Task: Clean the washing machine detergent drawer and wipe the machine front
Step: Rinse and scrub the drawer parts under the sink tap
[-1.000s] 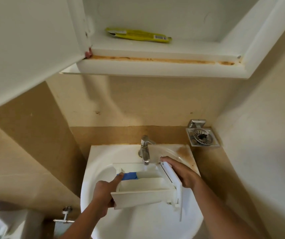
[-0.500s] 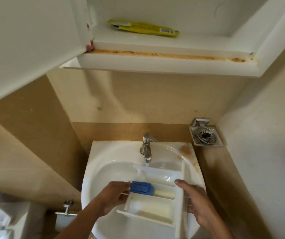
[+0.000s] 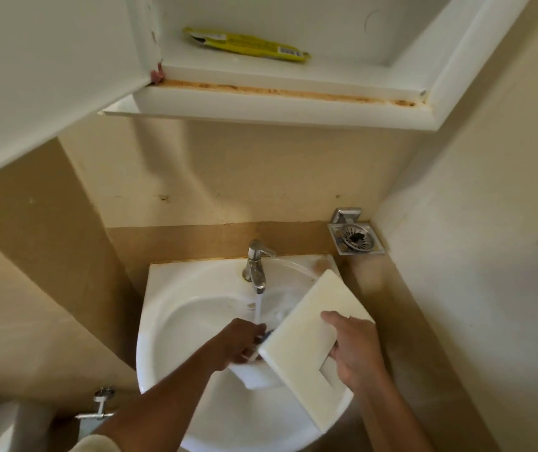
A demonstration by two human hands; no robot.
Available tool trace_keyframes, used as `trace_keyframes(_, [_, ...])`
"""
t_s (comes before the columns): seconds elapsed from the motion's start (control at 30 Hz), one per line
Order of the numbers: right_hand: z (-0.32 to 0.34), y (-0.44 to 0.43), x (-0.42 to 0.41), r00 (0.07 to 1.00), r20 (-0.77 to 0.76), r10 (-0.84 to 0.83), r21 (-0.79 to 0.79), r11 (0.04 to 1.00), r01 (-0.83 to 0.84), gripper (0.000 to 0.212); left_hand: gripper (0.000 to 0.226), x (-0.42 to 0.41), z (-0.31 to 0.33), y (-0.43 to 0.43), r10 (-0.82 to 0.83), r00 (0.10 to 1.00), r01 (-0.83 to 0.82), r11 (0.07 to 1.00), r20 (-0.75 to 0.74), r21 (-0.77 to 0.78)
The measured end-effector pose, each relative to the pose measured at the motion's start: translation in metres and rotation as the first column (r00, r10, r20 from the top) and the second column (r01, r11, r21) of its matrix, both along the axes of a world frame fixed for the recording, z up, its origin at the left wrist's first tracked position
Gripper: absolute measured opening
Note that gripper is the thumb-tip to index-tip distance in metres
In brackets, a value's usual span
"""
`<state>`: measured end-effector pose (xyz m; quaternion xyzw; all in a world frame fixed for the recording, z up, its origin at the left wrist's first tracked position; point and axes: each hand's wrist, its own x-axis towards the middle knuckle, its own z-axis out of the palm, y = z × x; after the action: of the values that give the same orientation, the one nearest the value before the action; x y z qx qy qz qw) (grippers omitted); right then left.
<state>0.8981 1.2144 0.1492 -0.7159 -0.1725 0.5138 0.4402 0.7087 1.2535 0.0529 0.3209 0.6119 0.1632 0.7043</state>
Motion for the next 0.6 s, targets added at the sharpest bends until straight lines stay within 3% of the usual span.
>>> trace_keyframes(0.1, [-0.007,-0.001,0.010,0.978,-0.201,-0.064,-0.099,0.994,0.044,0.027,0.033,-0.032,-0.004,-0.001,-0.040,0.999,0.042,0.994,0.015,-0.098])
trace_keyframes(0.2, [-0.004,0.003,0.015,0.927,-0.364,-0.091,-0.191,0.981,0.021,0.039,0.054,-0.065,-0.014,-0.010,0.109,0.988,-0.092,0.984,0.109,-0.150])
trace_keyframes(0.27, [-0.005,0.003,0.020,0.896,-0.418,-0.149,-0.202,0.977,0.068,0.045,0.065,-0.080,-0.022,-0.019,0.287,0.910,-0.207,0.939,0.298,-0.273])
trace_keyframes(0.37, [-0.014,-0.006,0.010,0.869,-0.447,-0.212,-0.127,0.977,0.173,0.049,0.071,-0.085,-0.034,-0.032,0.460,0.725,-0.264,0.873,0.512,-0.409])
trace_keyframes(0.43, [-0.024,-0.020,-0.007,0.866,-0.415,-0.278,-0.099,0.960,0.261,0.051,0.076,-0.075,-0.037,-0.038,0.523,0.650,-0.331,0.848,0.551,-0.414])
trace_keyframes(0.53, [-0.039,-0.033,-0.030,0.785,-0.445,-0.430,-0.085,0.893,0.442,0.045,0.069,-0.050,-0.037,-0.042,0.629,0.580,-0.515,0.776,0.518,-0.365])
trace_keyframes(0.6, [-0.044,-0.038,-0.039,0.757,-0.471,-0.453,-0.050,0.870,0.490,0.040,0.054,-0.031,-0.031,-0.041,0.578,0.656,-0.517,0.813,0.486,-0.268])
